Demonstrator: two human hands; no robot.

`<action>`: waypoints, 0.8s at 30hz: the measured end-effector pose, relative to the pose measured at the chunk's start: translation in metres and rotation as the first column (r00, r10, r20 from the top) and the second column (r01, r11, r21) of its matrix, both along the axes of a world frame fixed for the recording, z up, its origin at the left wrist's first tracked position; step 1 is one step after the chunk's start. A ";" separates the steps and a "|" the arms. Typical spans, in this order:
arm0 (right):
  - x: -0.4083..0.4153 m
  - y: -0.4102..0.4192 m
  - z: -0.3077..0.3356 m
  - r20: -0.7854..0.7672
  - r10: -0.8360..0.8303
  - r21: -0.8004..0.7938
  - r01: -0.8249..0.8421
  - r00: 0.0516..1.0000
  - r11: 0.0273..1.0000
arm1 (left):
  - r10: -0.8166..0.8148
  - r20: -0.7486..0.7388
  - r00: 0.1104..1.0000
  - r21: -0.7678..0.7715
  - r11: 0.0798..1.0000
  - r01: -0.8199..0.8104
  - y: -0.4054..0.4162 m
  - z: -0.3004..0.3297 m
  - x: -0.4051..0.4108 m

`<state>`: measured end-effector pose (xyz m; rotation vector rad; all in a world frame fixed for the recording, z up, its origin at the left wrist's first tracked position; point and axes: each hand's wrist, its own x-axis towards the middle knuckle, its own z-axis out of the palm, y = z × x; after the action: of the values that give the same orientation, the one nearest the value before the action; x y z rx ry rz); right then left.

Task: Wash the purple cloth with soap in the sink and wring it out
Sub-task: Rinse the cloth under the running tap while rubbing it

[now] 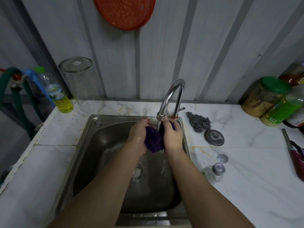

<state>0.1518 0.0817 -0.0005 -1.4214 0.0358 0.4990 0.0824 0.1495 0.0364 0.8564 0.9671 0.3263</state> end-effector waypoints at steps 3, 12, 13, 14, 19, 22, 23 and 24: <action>0.006 -0.003 -0.006 -0.127 -0.069 0.080 0.079 0.990 0.994 | -0.312 0.025 0.950 -0.005 0.950 0.312 0.007 0.001 -0.012; 0.009 -0.005 0.019 -0.370 0.007 0.136 0.046 0.929 0.990 | -0.702 -0.421 0.575 0.412 0.417 0.810 0.020 -0.004 -0.030; 0.009 -0.007 0.024 -0.389 0.088 0.170 -0.023 0.917 0.985 | -0.704 -0.467 0.535 0.409 0.364 0.837 0.019 -0.005 -0.029; 0.008 -0.009 0.028 -0.389 0.166 0.193 -0.096 0.906 0.976 | -0.689 -0.485 0.539 0.429 0.350 0.833 0.016 -0.007 -0.027; 0.006 -0.022 0.024 -0.237 0.284 0.248 -0.225 0.929 0.942 | -0.594 -0.221 0.774 0.331 0.700 0.632 0.016 -0.009 -0.028; -0.002 -0.028 0.011 -0.276 0.436 0.354 -0.331 0.857 0.875 | -0.634 0.080 0.769 -0.016 0.770 0.637 0.010 -0.001 -0.031; -0.004 -0.028 0.008 -0.292 0.462 0.413 -0.325 0.837 0.851 | -0.639 0.121 0.760 -0.085 0.756 0.649 0.007 0.000 -0.031; -0.004 -0.027 0.006 -0.291 0.470 0.469 -0.304 0.833 0.829 | -0.639 0.148 0.755 -0.145 0.741 0.655 0.005 0.001 -0.030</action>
<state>0.1479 0.0546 0.0057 -0.8923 -0.0398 1.0780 0.0522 0.1548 0.0374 0.9400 0.5482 -0.3304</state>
